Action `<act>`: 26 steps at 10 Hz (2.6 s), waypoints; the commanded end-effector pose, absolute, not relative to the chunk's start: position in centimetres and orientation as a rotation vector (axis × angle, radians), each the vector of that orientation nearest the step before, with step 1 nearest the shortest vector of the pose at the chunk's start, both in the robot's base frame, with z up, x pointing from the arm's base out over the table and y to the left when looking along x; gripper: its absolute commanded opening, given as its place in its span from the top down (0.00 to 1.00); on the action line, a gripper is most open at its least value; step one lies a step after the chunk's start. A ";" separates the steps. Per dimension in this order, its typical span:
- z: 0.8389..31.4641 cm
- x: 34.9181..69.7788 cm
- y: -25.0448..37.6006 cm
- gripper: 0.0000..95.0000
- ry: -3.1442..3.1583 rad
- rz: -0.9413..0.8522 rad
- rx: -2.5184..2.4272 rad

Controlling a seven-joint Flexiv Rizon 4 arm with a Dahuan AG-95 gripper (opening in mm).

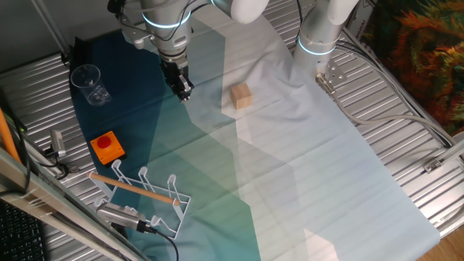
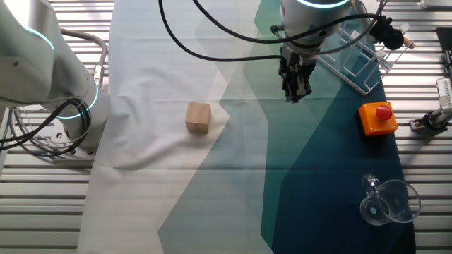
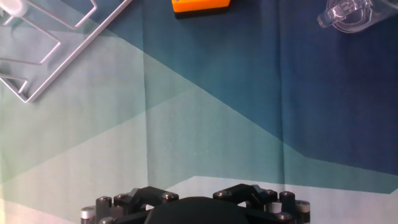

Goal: Put the cup on the cup rack

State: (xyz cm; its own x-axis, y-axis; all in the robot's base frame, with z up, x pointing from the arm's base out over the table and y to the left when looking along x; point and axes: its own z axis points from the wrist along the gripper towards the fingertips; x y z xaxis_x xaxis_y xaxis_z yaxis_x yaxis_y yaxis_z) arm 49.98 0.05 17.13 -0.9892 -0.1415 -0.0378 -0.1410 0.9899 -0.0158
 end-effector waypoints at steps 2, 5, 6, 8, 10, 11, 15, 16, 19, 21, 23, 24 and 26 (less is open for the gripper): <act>17.2 50.0 0.1 1.00 3.095 -0.021 -0.220; 17.2 50.0 0.1 1.00 3.089 -0.020 -0.223; 17.2 50.0 0.1 1.00 3.089 -0.020 -0.224; 17.2 50.0 0.1 1.00 3.089 -0.019 -0.229; 17.1 50.1 0.0 1.00 3.084 -0.019 -0.258; 16.9 50.4 -0.1 1.00 3.085 -0.018 -0.267; 15.9 53.3 -2.7 1.00 3.082 -0.003 -0.387; 15.6 53.7 -3.1 1.00 3.076 -0.023 -0.440; 14.4 55.1 -3.7 1.00 3.053 0.002 -0.545; 14.6 56.6 -3.2 1.00 3.048 0.005 -0.602; 15.1 57.1 -3.0 1.00 3.062 0.007 -0.600; 15.1 57.1 -3.0 1.00 3.057 0.019 -0.594; 15.1 57.1 -3.0 1.00 3.048 0.032 -0.595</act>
State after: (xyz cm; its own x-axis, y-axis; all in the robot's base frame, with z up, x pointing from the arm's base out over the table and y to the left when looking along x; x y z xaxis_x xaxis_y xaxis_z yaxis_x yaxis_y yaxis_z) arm 57.08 -3.03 15.08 -0.9263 -0.3746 -0.0404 -0.3753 0.9268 0.0102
